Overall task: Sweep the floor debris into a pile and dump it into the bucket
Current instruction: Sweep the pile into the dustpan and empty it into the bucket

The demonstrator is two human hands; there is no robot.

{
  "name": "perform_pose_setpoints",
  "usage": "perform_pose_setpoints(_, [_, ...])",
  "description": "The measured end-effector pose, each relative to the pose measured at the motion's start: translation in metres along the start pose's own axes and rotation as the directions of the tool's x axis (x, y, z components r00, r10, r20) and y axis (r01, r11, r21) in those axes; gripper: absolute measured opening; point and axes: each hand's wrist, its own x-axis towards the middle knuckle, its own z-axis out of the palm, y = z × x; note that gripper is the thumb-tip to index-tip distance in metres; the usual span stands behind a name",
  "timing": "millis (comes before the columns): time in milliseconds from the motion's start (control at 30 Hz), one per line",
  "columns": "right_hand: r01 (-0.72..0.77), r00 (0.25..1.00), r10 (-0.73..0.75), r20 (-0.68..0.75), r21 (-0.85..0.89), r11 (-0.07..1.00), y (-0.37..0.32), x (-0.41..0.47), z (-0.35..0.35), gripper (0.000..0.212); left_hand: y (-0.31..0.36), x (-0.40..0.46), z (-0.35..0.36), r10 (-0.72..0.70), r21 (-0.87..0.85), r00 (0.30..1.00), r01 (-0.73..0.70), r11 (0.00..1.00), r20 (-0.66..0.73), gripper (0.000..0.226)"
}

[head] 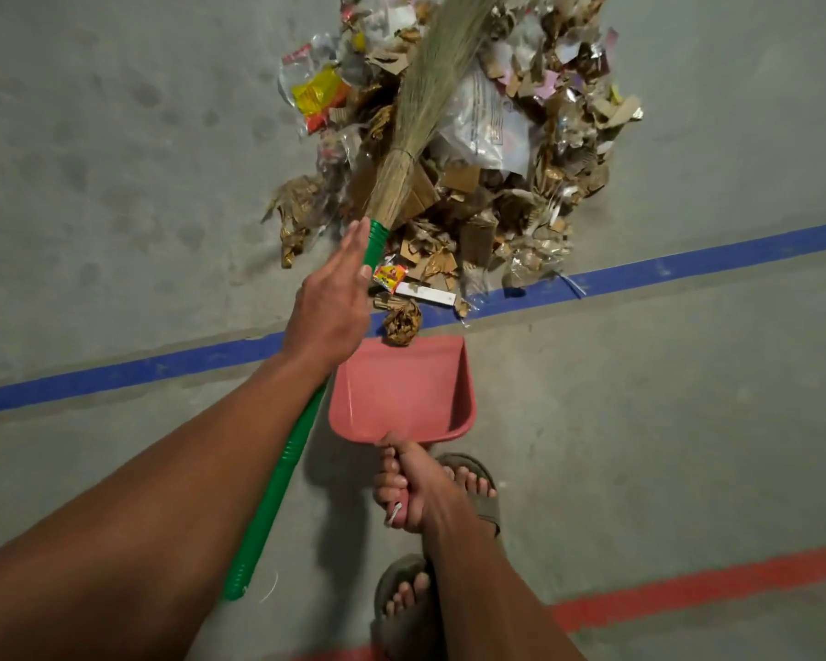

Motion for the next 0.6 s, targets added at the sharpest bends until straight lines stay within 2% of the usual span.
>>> perform_pose_setpoints(600, [0.203, 0.979, -0.202, 0.016, -0.086, 0.975, -0.141, 0.062, 0.066, 0.033, -0.056, 0.103, 0.026, -0.038, 0.013, 0.998, 0.039, 0.999, -0.041, 0.062])
